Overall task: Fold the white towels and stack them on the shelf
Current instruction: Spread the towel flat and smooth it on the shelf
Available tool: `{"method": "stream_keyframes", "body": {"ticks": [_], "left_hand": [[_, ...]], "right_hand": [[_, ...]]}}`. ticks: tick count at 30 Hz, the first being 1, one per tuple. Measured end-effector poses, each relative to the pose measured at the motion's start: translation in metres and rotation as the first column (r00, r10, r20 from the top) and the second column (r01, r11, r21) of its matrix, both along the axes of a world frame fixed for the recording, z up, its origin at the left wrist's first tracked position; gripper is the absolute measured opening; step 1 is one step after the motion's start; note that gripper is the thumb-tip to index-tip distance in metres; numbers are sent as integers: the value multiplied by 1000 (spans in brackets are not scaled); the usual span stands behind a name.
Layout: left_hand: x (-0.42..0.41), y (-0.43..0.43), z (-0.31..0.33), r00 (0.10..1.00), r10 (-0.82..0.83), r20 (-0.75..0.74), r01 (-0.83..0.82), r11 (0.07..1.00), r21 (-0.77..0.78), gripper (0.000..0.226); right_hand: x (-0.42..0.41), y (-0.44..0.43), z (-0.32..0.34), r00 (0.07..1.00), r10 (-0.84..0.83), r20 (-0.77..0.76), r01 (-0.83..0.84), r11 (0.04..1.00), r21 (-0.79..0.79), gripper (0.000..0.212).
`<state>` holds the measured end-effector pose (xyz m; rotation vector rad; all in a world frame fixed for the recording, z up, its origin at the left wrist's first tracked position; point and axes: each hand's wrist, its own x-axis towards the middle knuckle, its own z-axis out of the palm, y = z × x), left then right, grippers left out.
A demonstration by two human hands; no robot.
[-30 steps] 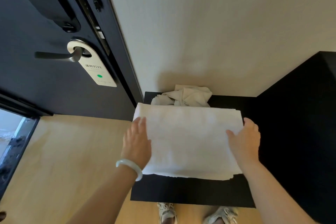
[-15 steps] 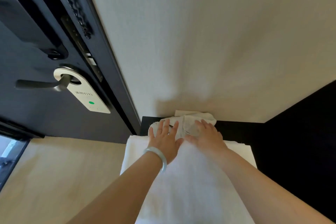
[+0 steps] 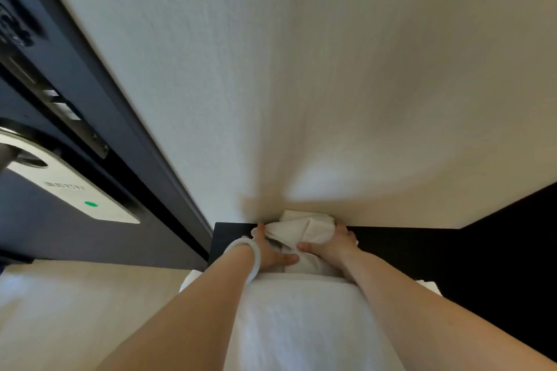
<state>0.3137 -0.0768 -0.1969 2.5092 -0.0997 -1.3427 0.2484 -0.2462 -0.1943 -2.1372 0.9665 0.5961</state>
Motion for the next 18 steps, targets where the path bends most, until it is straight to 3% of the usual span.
{"method": "stream_keyframes", "body": {"ticks": [3, 6, 14, 18], "left_hand": [[6, 1, -12, 1000, 9, 8, -8, 995, -100, 118], [6, 5, -14, 997, 62, 45, -55, 988, -145, 105], [-2, 4, 15, 955, 245, 167, -142, 874, -465, 79], [-13, 3, 53, 913, 306, 271, -94, 802, -590, 59]], "right_hand": [[-4, -3, -5, 991, -105, 82, 92, 984, 149, 119], [-7, -4, -2, 987, -90, 135, 61, 977, 203, 113], [-24, -2, 25, 903, -229, 364, 84, 924, 373, 67], [-38, 1, 62, 828, -285, 483, 98, 922, 375, 74]]}}
